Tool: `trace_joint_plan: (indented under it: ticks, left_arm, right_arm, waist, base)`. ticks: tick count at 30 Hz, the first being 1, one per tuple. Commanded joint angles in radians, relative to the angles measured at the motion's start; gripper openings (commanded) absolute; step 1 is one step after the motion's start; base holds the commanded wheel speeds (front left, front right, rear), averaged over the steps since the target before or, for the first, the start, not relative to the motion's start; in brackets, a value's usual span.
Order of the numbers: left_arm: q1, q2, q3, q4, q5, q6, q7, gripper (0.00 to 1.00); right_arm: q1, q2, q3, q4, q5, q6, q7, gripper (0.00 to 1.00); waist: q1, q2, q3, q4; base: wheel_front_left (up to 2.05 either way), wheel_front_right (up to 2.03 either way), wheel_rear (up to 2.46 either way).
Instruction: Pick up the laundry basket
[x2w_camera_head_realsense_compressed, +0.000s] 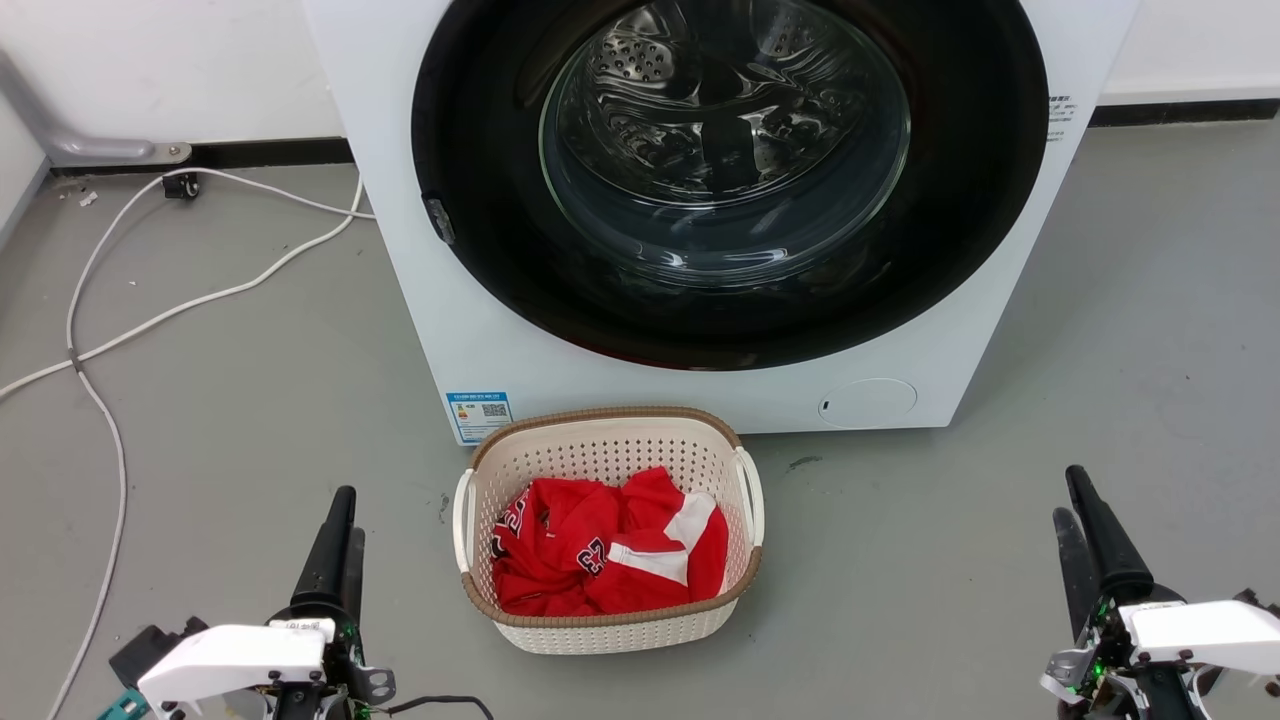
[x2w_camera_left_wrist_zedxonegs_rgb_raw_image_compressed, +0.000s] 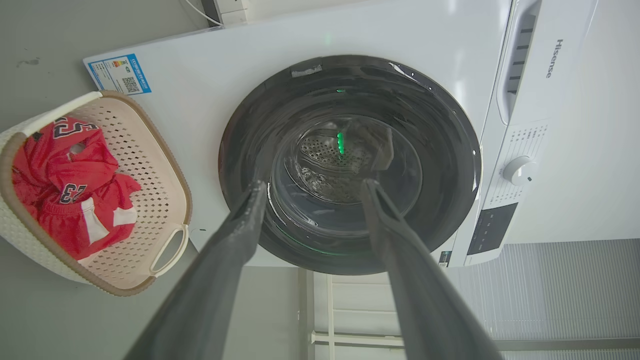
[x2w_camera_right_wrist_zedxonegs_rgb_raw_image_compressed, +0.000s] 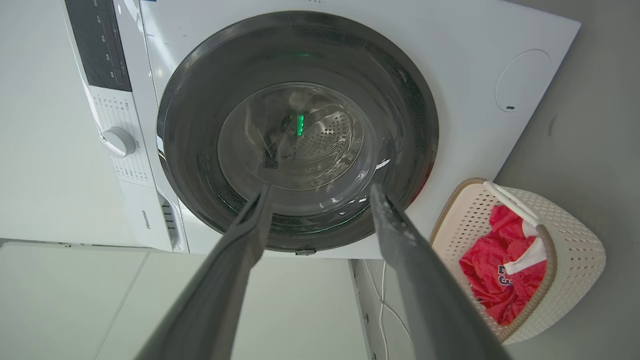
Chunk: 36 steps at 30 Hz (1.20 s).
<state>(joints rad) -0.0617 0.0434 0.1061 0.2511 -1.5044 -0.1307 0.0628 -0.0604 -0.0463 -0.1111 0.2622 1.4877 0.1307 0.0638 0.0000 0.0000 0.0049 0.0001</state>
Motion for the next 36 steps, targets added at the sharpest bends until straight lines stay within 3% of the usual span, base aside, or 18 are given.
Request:
trace_joint_plan:
  ticks: [1, 21, 36]
  left_arm:
    - [-0.020, 0.004, 0.005, -0.032, 0.051, 0.001, -0.014, 1.00]
    - [-0.003, 0.005, -0.048, -0.136, 0.452, 0.053, -0.098, 1.00]
    - [0.011, 0.006, -0.074, -0.180, 0.682, 0.072, -0.150, 1.00]
  right_arm:
    - [-0.020, -0.002, 0.000, -0.035, -0.060, 0.000, -0.014, 1.00]
    - [0.007, -0.003, 0.060, -0.132, -0.572, 0.000, -0.098, 1.00]
    - [0.018, -0.004, 0.082, -0.160, -0.815, 0.000, -0.150, 1.00]
  waist:
    - [0.0000, 0.0000, 0.001, 0.000]
    - [0.0000, 0.0000, 0.007, 0.001]
    - [0.0000, 0.0000, 0.011, 0.000]
  base:
    - [0.00, 0.00, 0.00]
    - [0.00, 0.00, 0.00]
    - [0.00, 0.00, 0.00]
